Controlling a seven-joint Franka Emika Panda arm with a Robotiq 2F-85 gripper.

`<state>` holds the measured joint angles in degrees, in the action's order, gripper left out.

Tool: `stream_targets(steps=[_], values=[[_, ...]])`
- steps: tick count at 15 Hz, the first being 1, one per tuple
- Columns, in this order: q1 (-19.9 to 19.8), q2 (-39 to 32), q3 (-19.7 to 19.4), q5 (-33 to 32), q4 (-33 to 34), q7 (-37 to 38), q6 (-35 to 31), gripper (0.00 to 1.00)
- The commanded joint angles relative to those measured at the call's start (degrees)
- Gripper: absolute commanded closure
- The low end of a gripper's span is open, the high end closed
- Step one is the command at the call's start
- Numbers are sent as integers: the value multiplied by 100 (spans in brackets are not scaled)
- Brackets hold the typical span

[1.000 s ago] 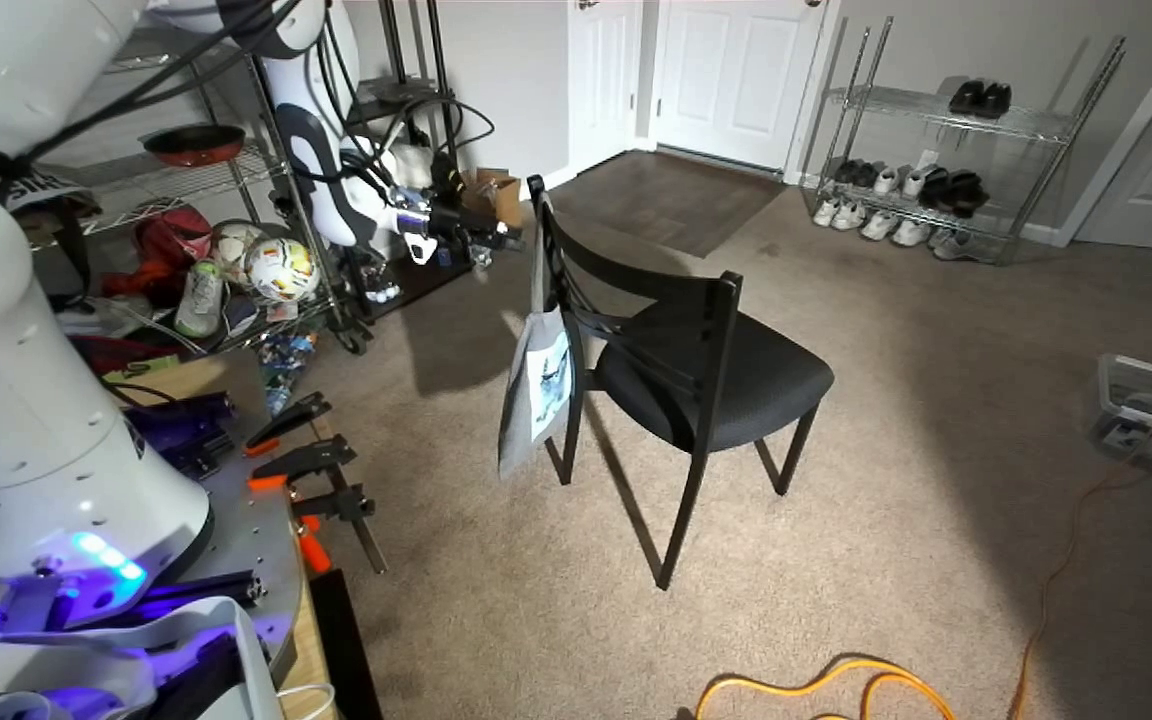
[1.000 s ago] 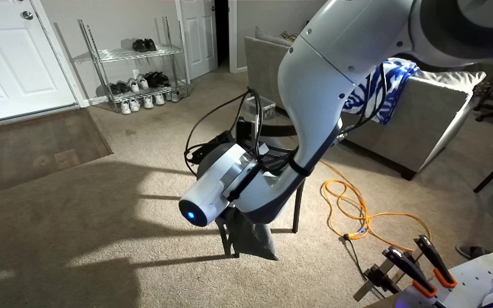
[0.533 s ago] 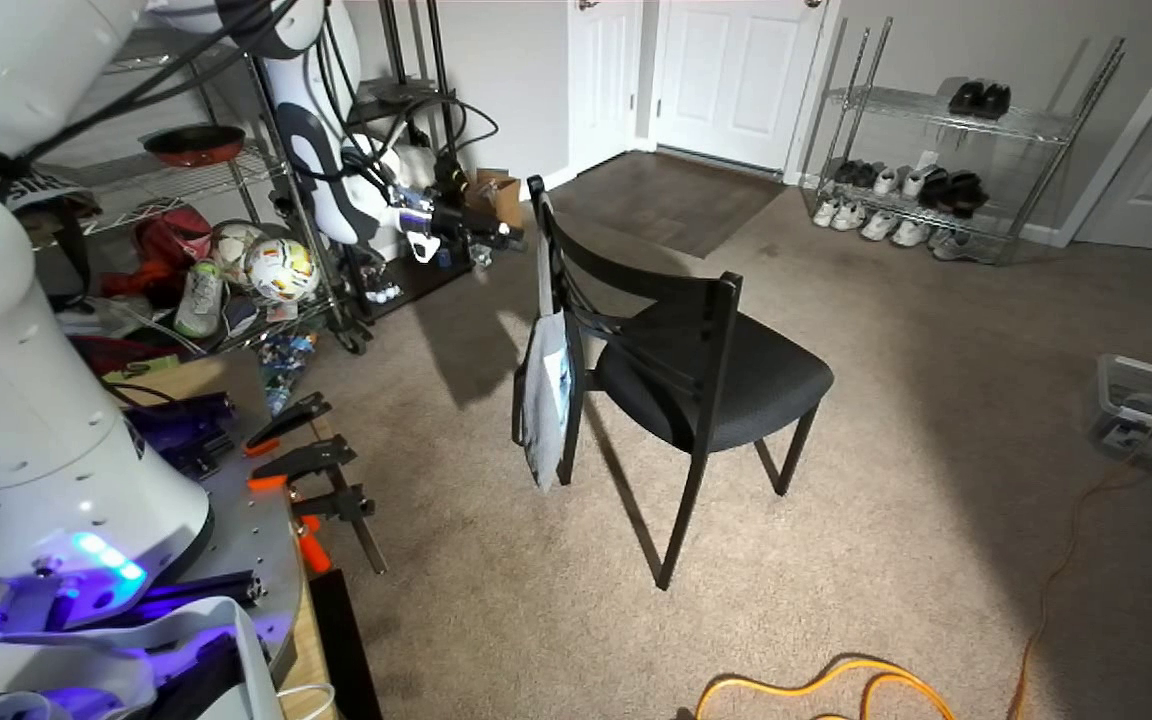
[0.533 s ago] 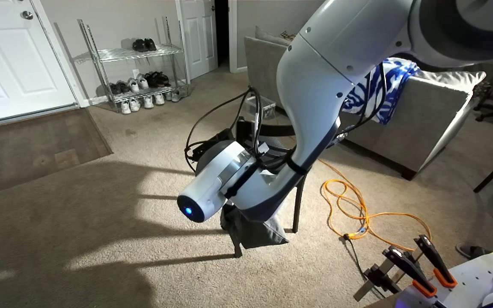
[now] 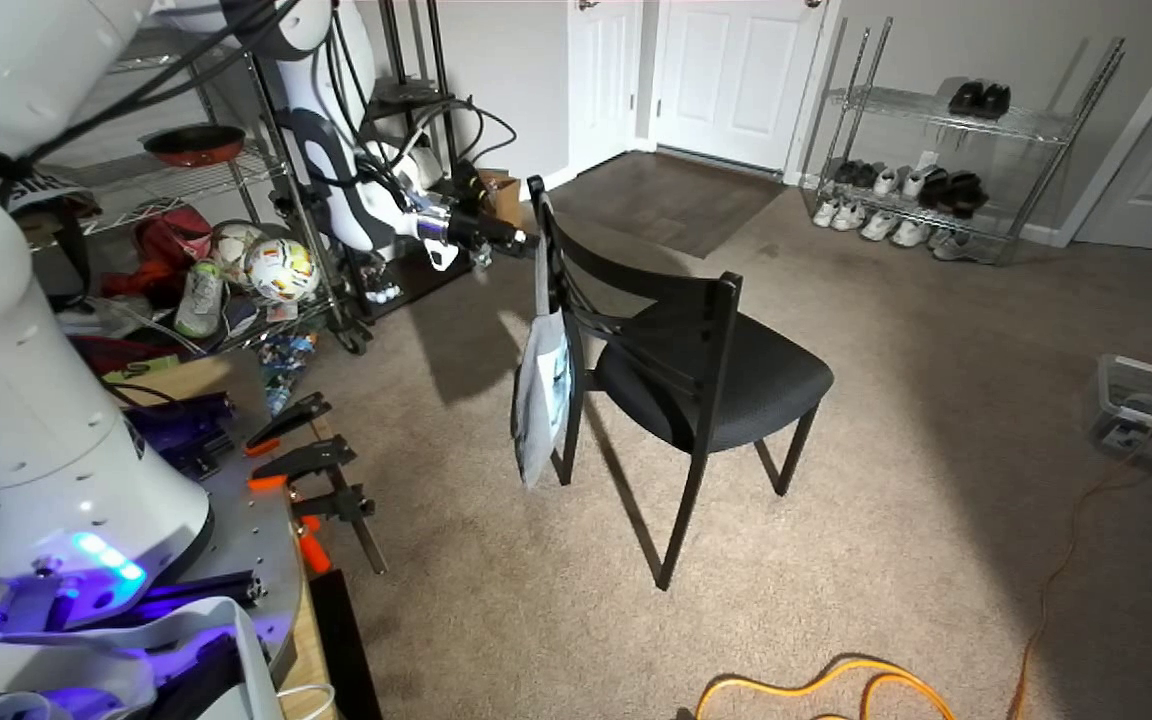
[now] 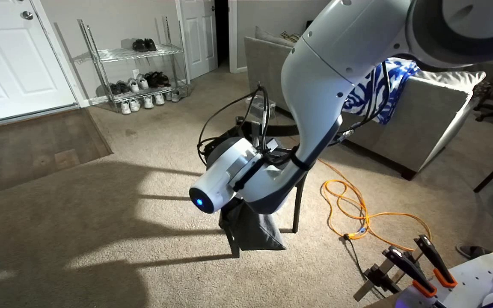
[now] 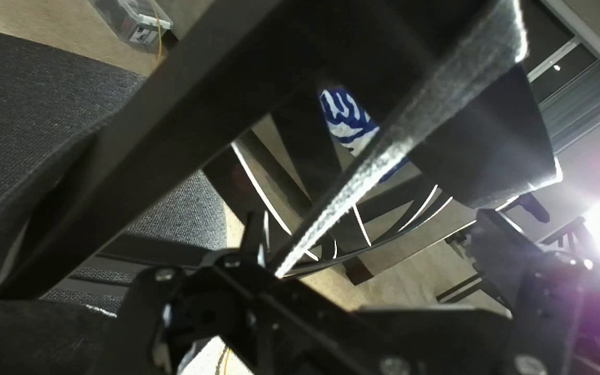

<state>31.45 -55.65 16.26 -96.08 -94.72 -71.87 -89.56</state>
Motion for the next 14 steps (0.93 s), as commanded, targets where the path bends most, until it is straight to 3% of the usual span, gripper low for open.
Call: stream_targets(steps=[1, 14], values=[[-67, 41, -3, 131, -27, -143, 1, 0], [-64, 122, -240, 109, -207, -699, 443, 0]])
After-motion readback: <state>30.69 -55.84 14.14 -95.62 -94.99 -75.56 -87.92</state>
